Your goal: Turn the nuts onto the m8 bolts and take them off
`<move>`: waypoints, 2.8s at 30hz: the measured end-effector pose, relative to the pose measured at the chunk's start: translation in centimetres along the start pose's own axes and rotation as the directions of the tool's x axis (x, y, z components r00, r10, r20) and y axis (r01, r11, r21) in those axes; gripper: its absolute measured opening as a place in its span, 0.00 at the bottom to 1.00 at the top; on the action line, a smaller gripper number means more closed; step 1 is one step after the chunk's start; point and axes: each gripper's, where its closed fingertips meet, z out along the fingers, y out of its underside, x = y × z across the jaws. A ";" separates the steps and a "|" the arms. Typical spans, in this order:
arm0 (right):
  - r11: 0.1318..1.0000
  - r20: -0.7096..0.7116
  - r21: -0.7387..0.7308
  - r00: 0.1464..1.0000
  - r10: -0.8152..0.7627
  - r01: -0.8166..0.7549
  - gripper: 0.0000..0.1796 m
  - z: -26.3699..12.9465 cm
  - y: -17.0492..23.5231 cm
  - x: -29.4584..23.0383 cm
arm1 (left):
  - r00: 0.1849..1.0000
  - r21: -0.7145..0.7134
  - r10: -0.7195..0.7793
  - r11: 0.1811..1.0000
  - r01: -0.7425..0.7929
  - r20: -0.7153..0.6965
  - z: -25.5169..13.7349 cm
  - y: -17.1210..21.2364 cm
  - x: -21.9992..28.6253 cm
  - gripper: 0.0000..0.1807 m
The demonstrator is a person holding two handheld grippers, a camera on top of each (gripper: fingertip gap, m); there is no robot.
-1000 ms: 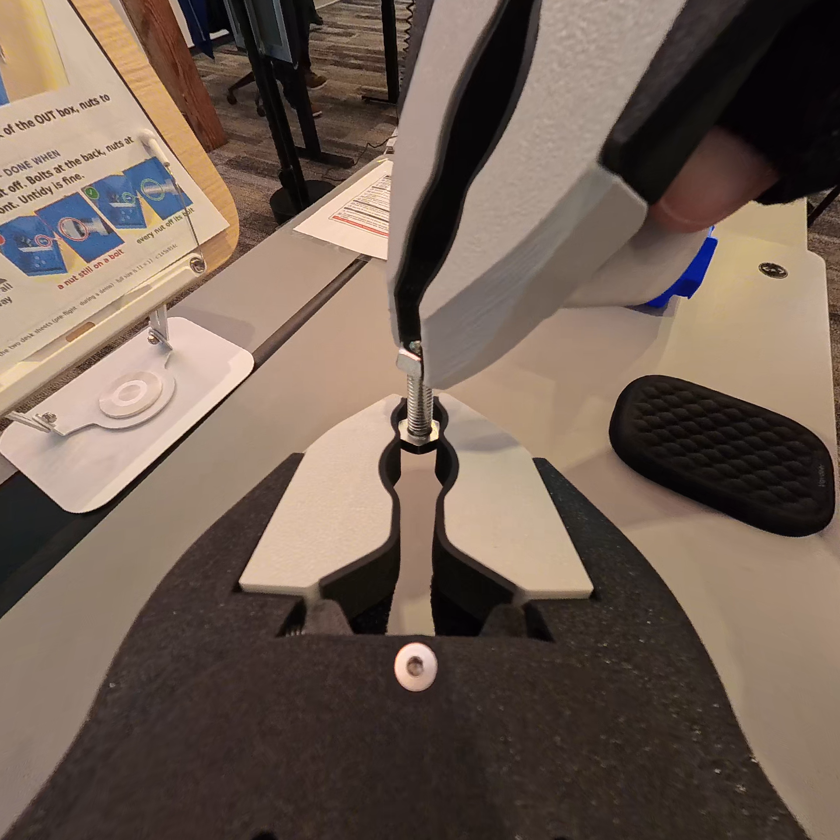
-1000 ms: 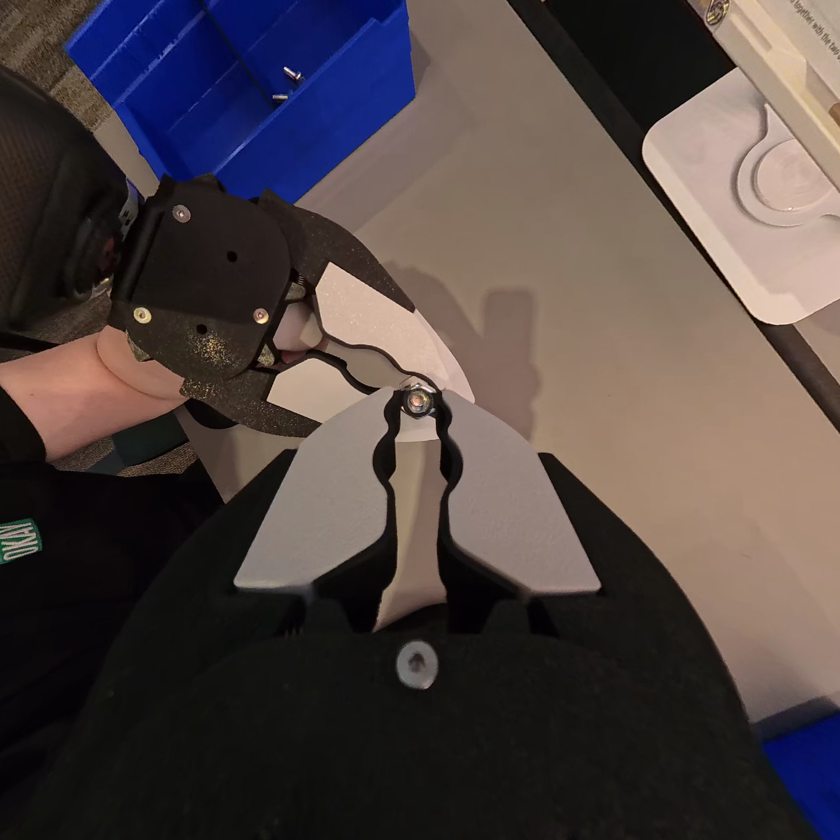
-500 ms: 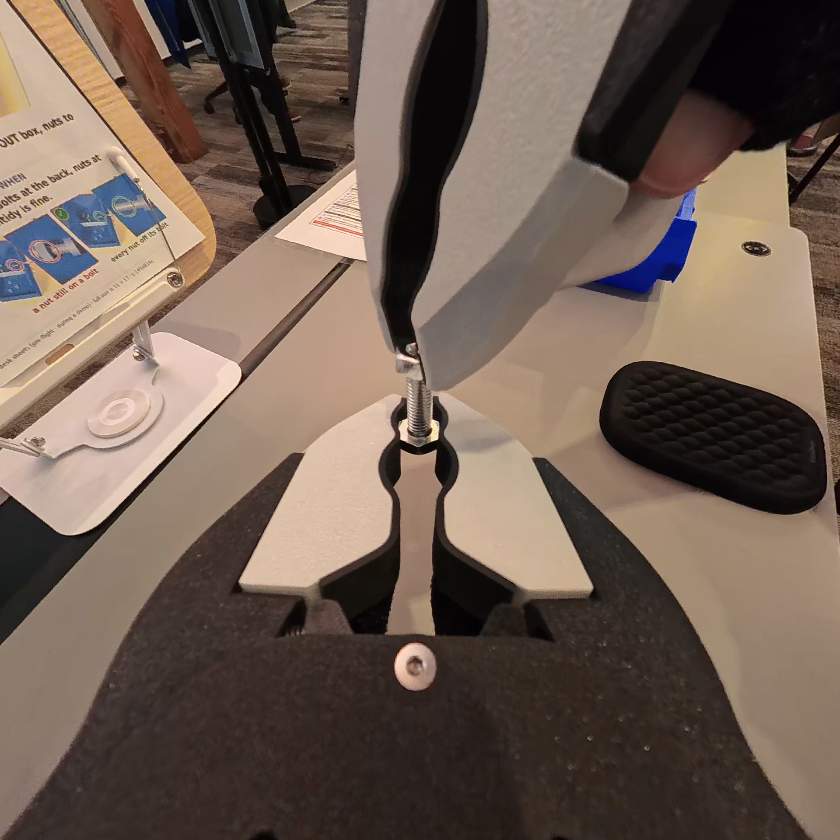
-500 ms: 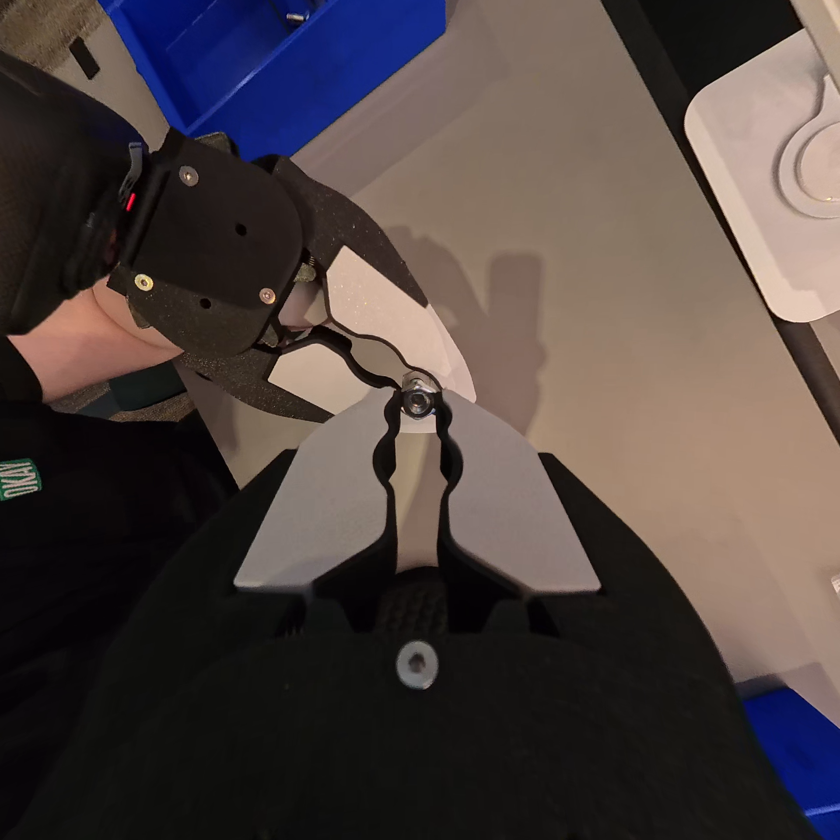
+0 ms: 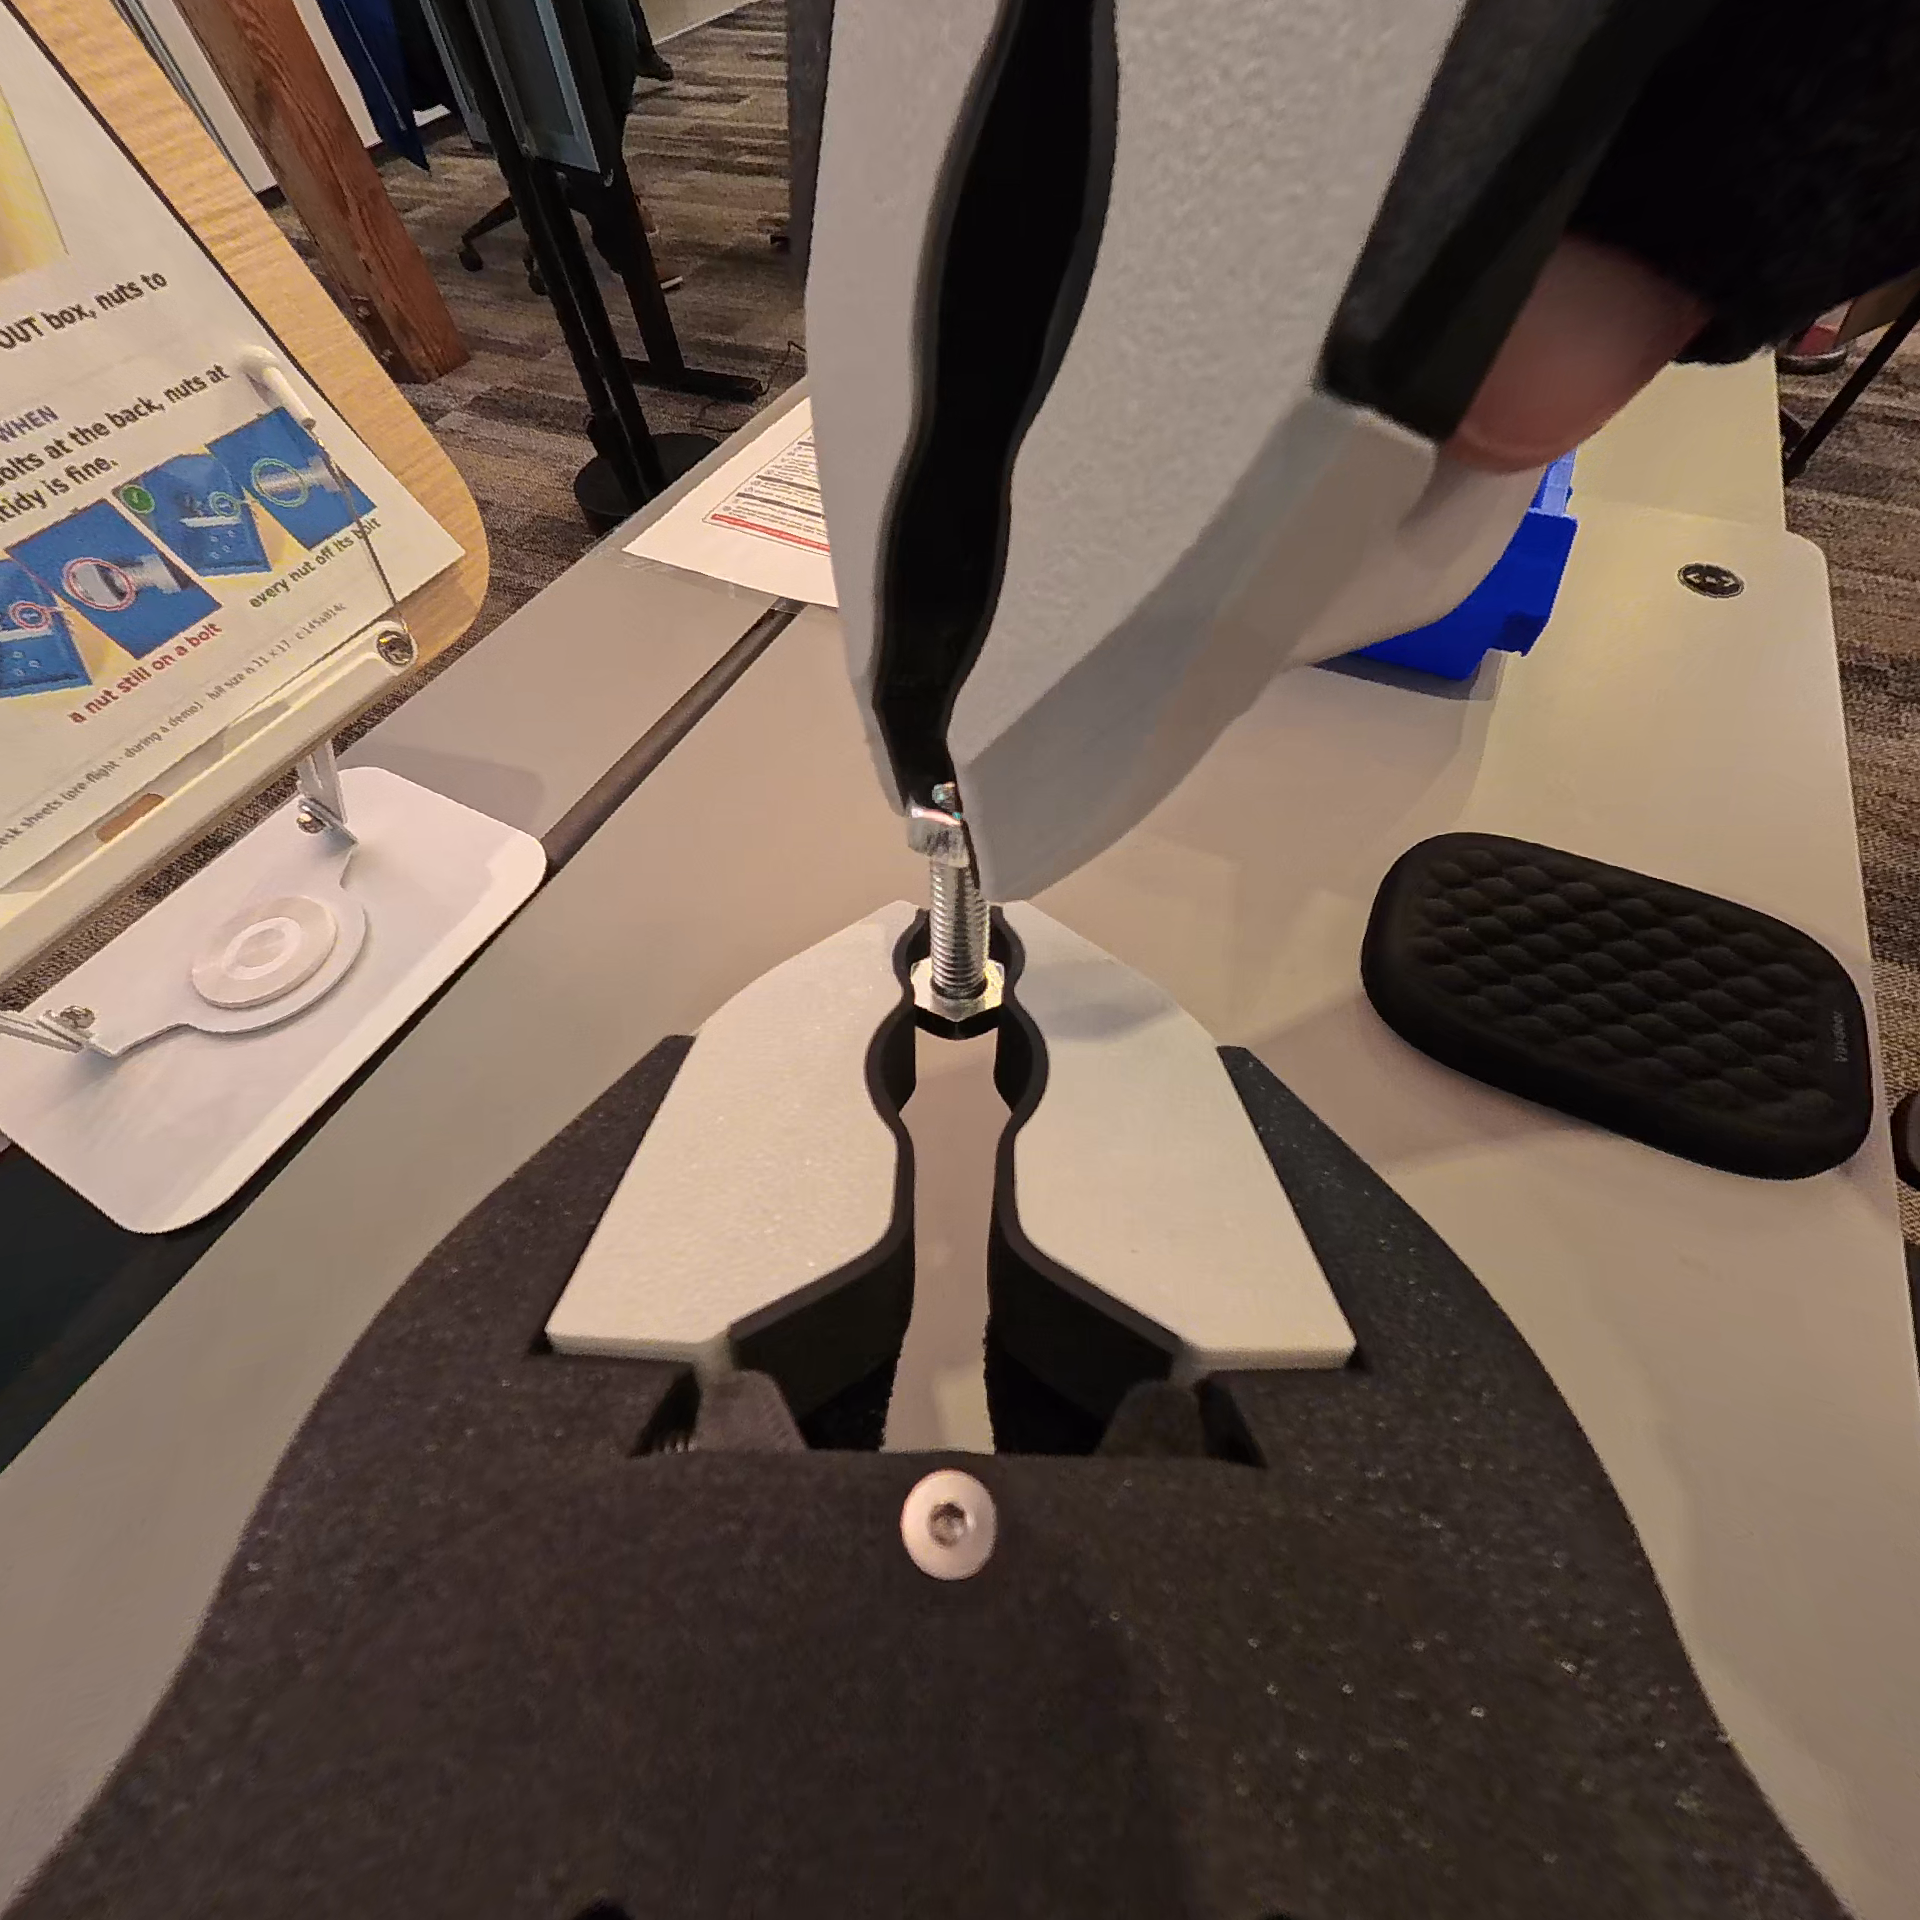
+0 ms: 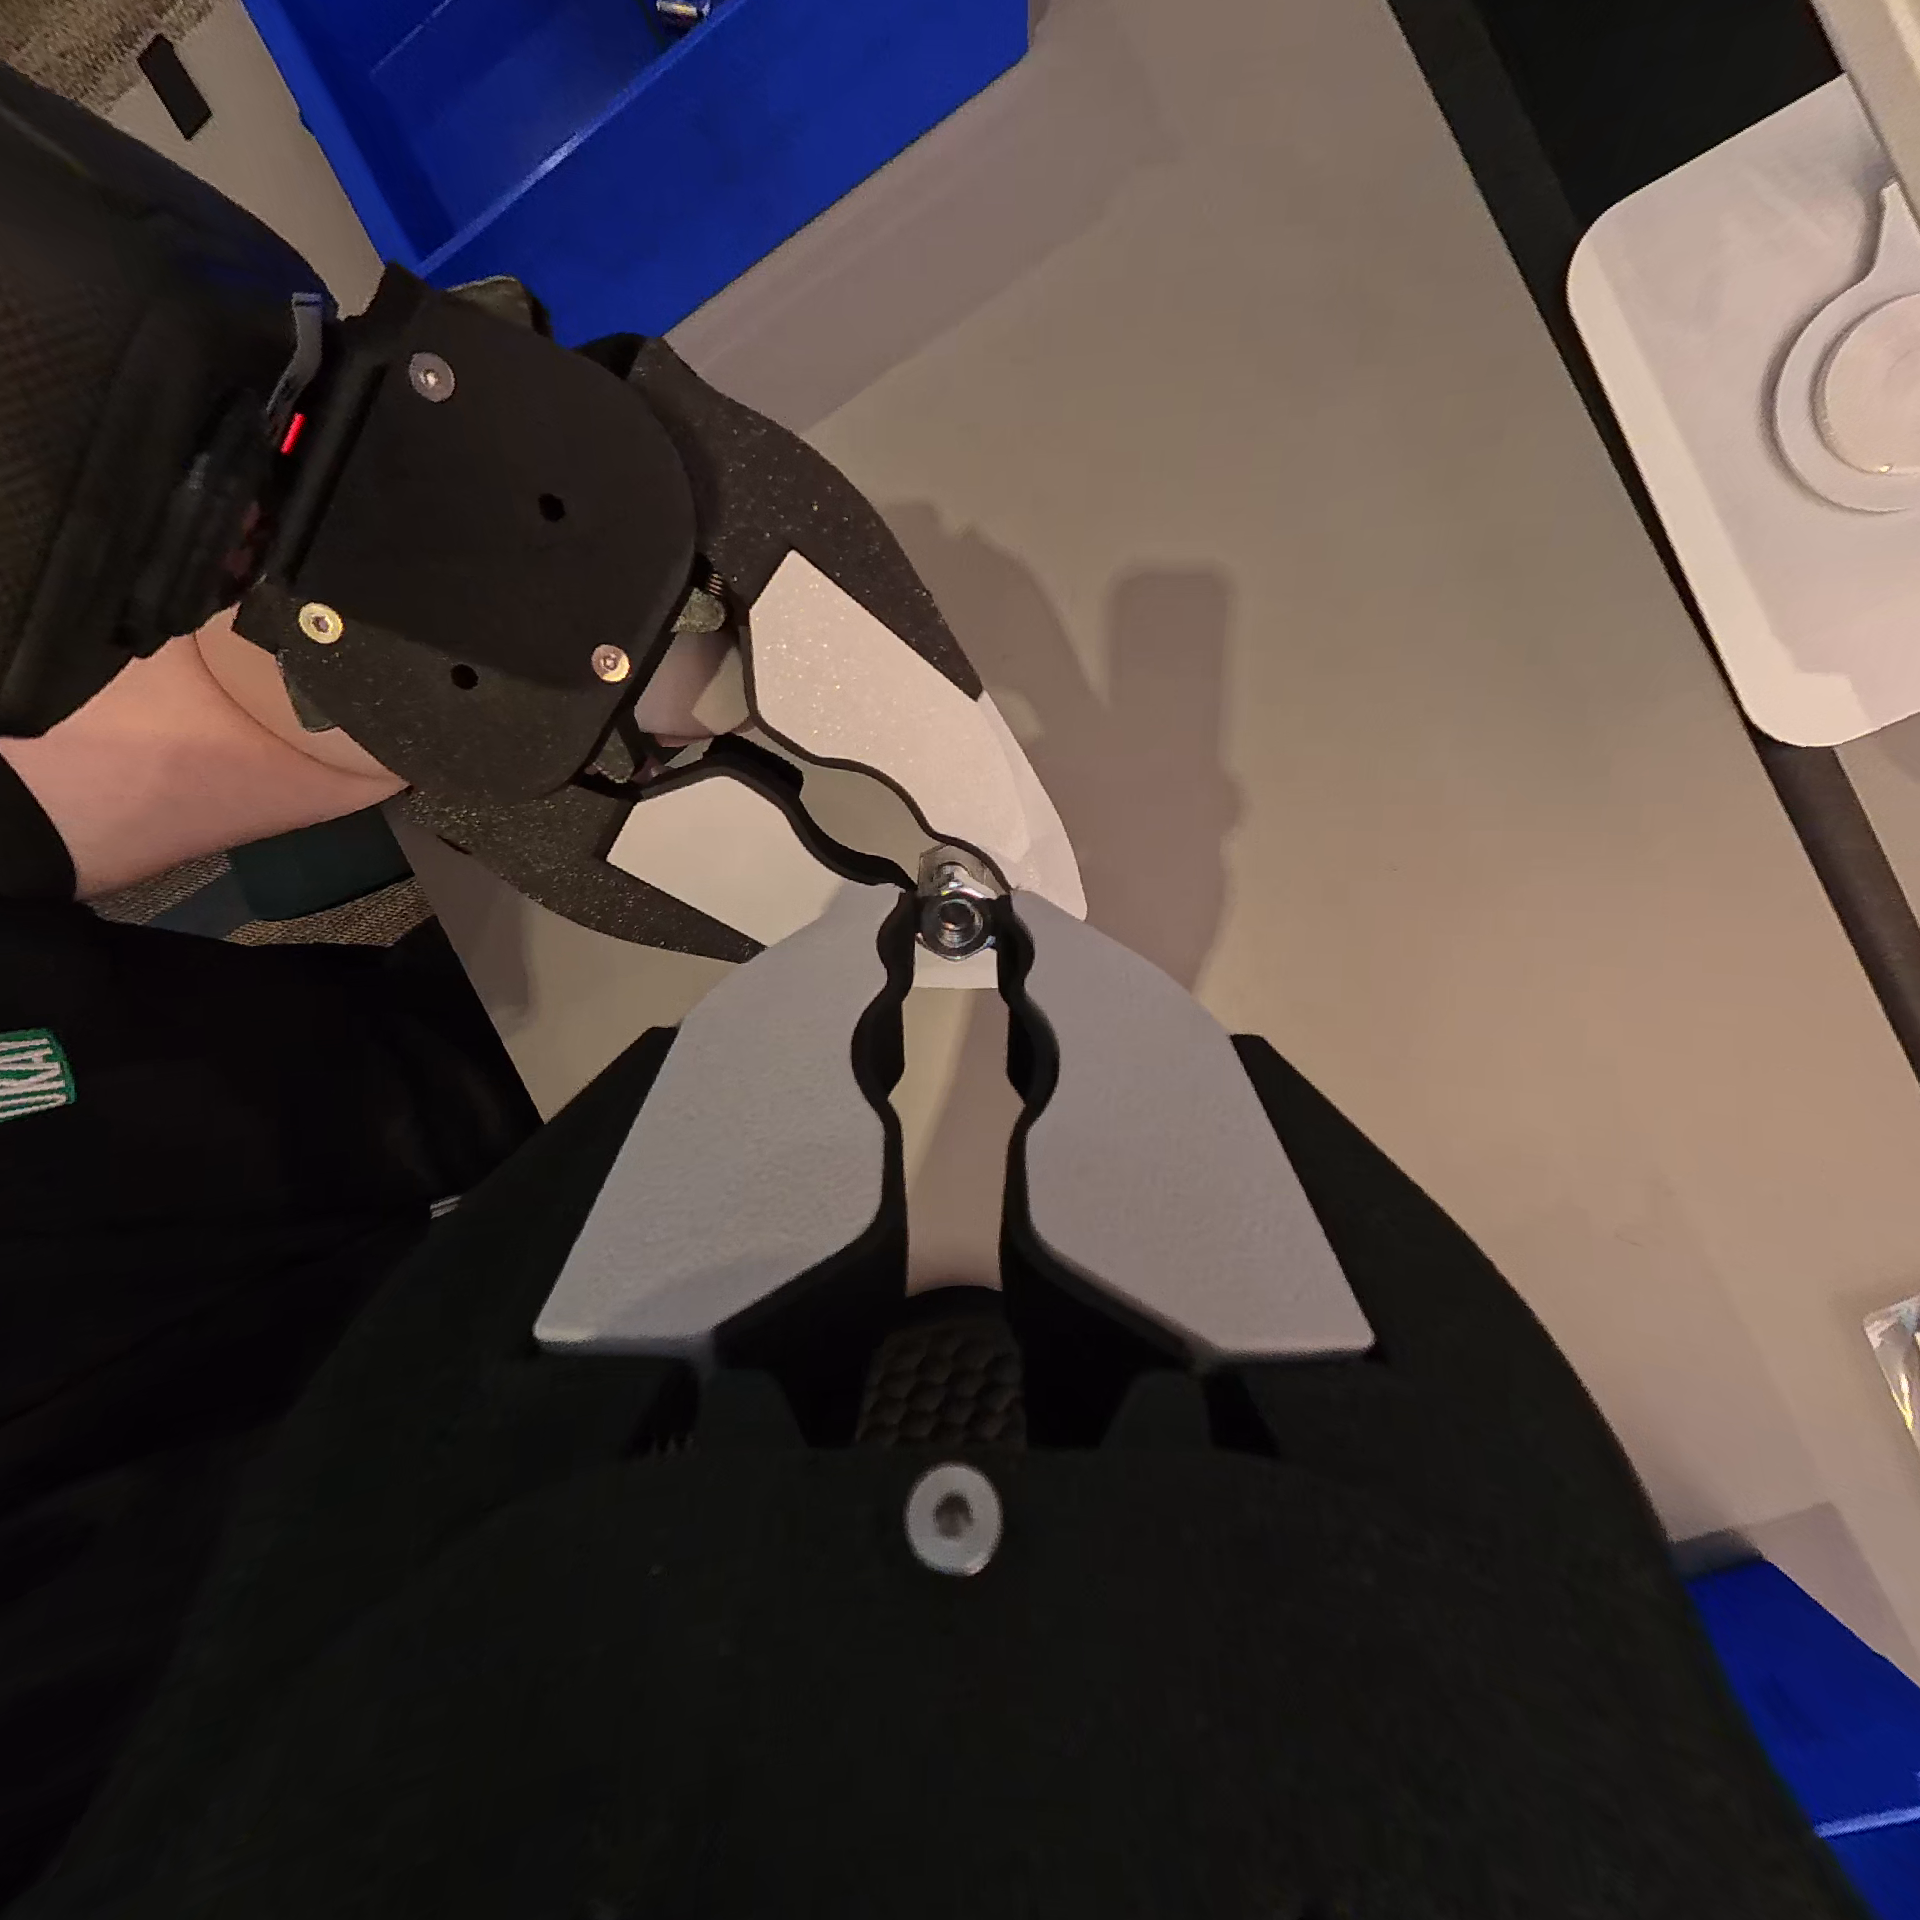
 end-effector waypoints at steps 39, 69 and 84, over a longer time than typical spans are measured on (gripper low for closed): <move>0.633 -0.012 0.161 0.643 -0.766 0.757 0.13 -4.0 0.4 -4.6 | 0.946 0.116 -0.005 0.992 0.045 -0.323 -2.6 -2.5 5.0 0.06; 0.656 0.125 -0.011 0.652 -0.747 0.754 0.08 -3.2 2.6 -4.2 | 0.946 0.064 0.053 0.997 -0.034 -0.320 -1.9 -1.6 6.2 0.06; 0.724 0.069 -0.073 0.728 -0.683 0.686 0.08 -2.6 2.2 -3.5 | 0.960 0.044 0.023 0.999 -0.011 -0.279 -1.4 -1.3 5.4 0.06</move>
